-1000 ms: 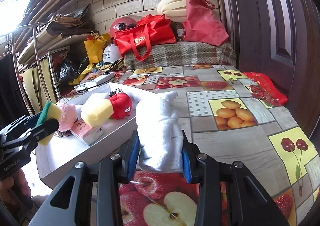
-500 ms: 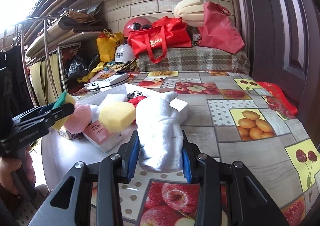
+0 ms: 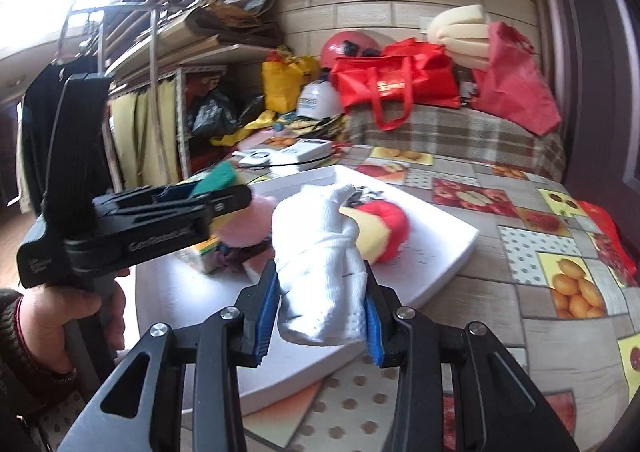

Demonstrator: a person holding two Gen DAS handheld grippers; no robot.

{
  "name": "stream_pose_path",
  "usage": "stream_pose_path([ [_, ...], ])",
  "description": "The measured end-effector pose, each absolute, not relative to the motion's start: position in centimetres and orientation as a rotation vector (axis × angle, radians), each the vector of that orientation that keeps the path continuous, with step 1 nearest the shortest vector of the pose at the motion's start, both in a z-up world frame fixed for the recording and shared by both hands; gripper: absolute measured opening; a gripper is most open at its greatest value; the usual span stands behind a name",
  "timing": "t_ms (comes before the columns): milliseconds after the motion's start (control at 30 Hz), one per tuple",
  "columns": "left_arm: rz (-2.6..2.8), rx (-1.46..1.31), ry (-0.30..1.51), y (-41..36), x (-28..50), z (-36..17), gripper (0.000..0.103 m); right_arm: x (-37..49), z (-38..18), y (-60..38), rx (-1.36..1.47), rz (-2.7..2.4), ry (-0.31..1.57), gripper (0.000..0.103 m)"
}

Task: Organize soft objects
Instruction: 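Carry the green-yellow sponge and white rolled cloth over the white box, then open both tools to drop the sponge and rolled cloth into the box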

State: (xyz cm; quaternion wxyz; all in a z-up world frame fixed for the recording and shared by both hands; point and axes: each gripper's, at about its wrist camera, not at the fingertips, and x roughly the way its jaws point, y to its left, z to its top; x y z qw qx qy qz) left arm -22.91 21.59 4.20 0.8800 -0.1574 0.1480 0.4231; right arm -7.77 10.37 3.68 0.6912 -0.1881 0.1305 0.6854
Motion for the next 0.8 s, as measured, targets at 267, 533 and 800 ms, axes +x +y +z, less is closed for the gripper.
stream_pose_path([
  [267,0.89,-0.328,0.3,21.6,-23.2,4.3,0.048,-9.6,2.2,14.5,-0.605,1.509,0.329,0.037],
  [533,0.882,-0.321,0.317,21.6,-22.8,4.2,0.048,-5.8,2.4,16.3,-0.465,1.386,0.445,0.037],
  [800,0.882,-0.319,0.323,21.6,-22.7,4.3,0.049,-8.1,3.1,15.1,-0.476,1.442,0.323,0.037],
])
